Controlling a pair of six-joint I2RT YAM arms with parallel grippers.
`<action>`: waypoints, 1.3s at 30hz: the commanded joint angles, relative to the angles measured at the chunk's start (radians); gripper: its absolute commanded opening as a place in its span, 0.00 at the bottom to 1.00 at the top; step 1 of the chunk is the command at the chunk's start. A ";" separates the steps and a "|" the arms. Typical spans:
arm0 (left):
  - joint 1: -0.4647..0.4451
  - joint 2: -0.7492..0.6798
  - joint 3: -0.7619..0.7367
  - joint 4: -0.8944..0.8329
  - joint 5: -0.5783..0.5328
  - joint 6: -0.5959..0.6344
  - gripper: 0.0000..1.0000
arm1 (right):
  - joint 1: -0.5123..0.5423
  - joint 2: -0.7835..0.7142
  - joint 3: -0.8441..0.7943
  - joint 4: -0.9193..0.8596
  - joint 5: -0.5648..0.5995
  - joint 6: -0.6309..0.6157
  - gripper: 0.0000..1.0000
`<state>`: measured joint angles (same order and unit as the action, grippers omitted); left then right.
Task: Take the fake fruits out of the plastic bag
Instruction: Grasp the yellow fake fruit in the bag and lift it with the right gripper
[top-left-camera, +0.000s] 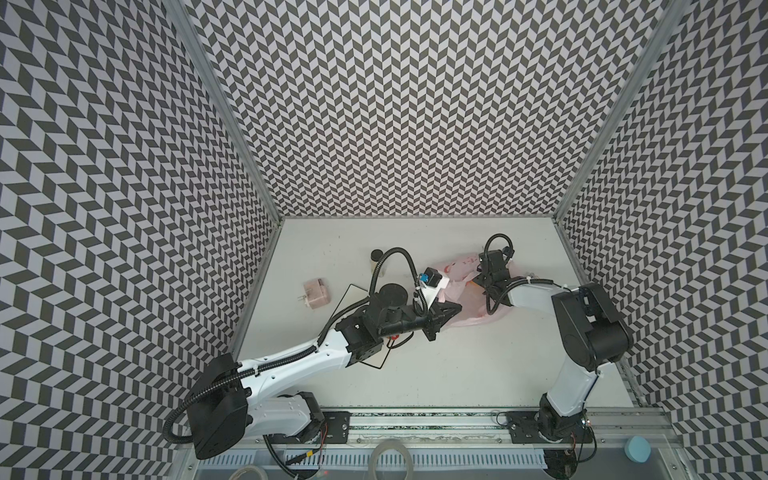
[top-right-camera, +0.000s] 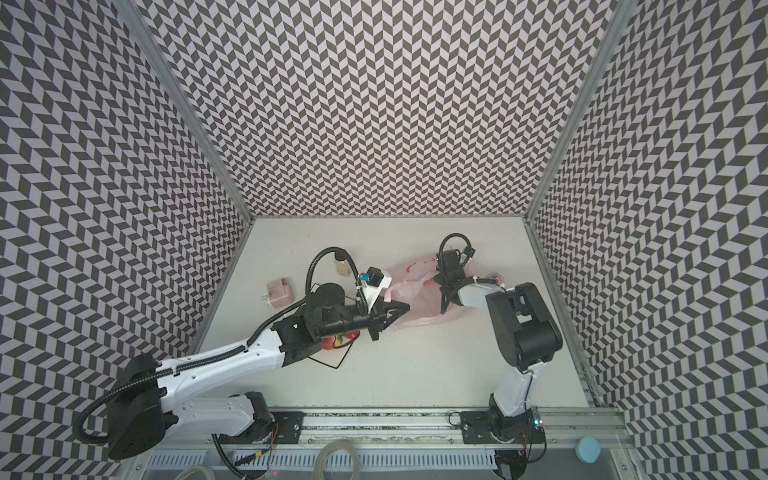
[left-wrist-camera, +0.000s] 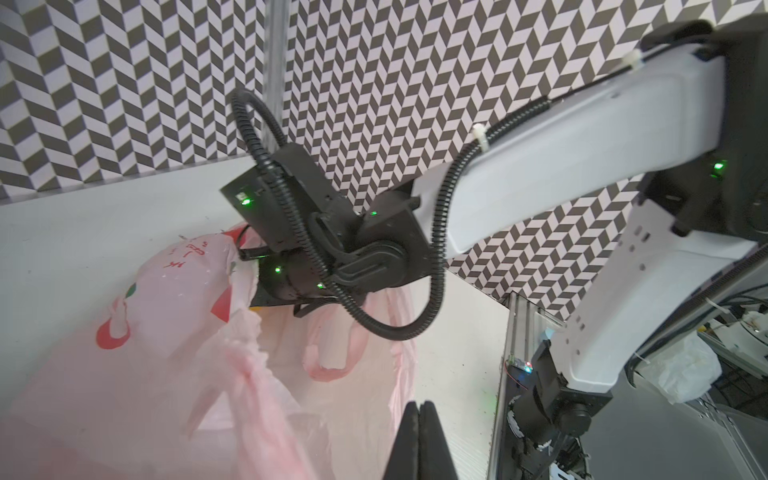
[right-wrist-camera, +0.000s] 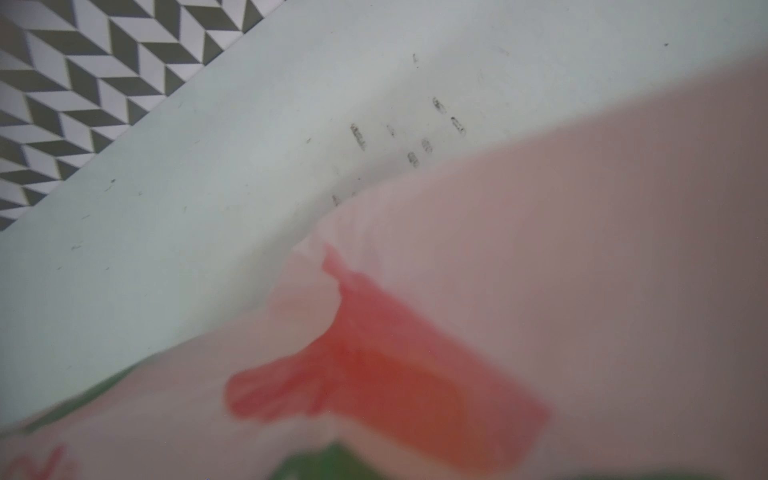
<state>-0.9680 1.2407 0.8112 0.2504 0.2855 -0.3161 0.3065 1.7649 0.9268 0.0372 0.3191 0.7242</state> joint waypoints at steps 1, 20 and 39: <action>0.007 -0.001 0.007 -0.016 -0.072 -0.017 0.00 | -0.005 -0.108 -0.034 0.082 -0.098 -0.054 0.29; 0.093 0.054 -0.006 -0.034 -0.154 -0.059 0.00 | -0.003 -0.455 -0.227 0.114 -0.560 -0.188 0.26; 0.217 0.166 0.058 0.040 -0.079 -0.098 0.00 | 0.062 -0.799 -0.325 0.079 -0.759 -0.280 0.26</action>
<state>-0.7612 1.3922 0.8272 0.2504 0.1810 -0.3885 0.3519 1.0481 0.6243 0.0830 -0.4000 0.4786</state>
